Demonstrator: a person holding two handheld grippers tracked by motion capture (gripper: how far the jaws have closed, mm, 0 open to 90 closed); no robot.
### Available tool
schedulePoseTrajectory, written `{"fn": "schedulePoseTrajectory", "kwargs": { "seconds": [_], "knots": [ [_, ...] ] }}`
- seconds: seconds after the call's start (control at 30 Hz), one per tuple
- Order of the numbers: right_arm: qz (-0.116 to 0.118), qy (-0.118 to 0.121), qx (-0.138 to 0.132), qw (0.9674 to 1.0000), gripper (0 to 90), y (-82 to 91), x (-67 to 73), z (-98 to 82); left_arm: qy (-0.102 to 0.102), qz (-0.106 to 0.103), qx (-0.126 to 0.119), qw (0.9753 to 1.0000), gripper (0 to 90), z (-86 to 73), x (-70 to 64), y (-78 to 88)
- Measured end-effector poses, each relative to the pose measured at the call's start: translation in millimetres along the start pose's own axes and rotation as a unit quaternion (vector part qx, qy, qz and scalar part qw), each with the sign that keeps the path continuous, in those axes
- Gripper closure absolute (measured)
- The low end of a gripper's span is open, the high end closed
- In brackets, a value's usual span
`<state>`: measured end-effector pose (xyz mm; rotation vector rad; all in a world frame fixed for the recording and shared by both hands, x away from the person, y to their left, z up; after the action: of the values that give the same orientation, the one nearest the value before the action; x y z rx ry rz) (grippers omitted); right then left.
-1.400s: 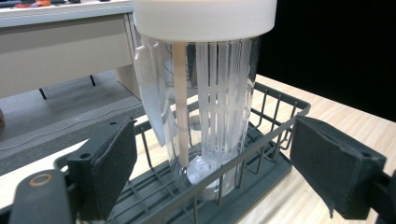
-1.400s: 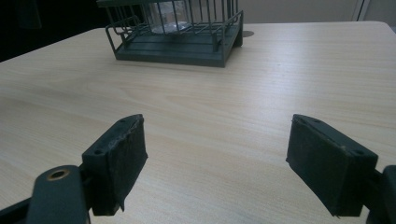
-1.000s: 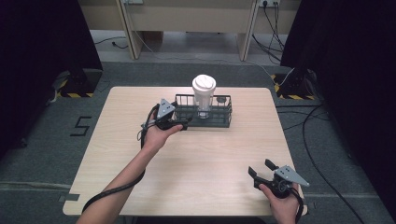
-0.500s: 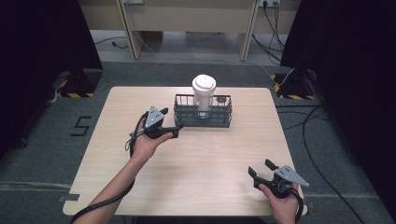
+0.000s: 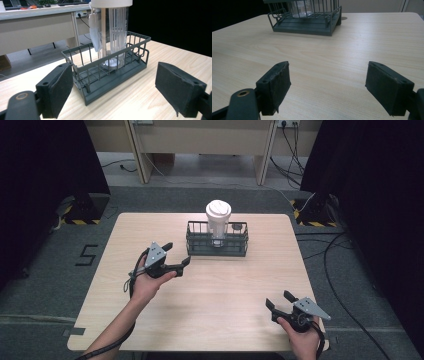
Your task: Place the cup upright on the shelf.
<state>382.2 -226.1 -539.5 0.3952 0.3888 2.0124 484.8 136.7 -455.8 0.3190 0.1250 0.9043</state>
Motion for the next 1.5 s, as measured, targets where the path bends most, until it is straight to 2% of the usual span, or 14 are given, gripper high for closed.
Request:
{"fn": "schedulePoseTrajectory", "kwargs": {
  "seconds": [0.53,1.03,1.5],
  "knots": [
    [-0.001,0.001,0.000,1.0000,20.3,-0.1,0.1,0.0,0.008,0.012,-0.001,0.9999,14.6,-20.3,8.0,28.8],
    [-0.001,0.001,-0.001,1.0000,20.3,0.1,0.0,0.0,0.015,0.023,-0.001,0.9996,14.6,-36.3,14.9,48.8],
    [-0.002,0.000,0.001,1.0000,20.4,0.1,0.5,-0.4,0.035,0.040,0.003,0.9986,14.6,-57.7,25.6,70.6]
  ]
}}
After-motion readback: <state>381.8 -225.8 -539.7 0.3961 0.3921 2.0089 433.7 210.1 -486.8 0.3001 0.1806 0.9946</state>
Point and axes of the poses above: each handheld gripper's, and its own axes: y roughly backward along the jaws, z roughly out of its top, x roughly to its left, the point moved 8 cm from there along -y, roughly forward along the jaws, and after that the axes turned 7 degrees about x, right-handed, at the moved point
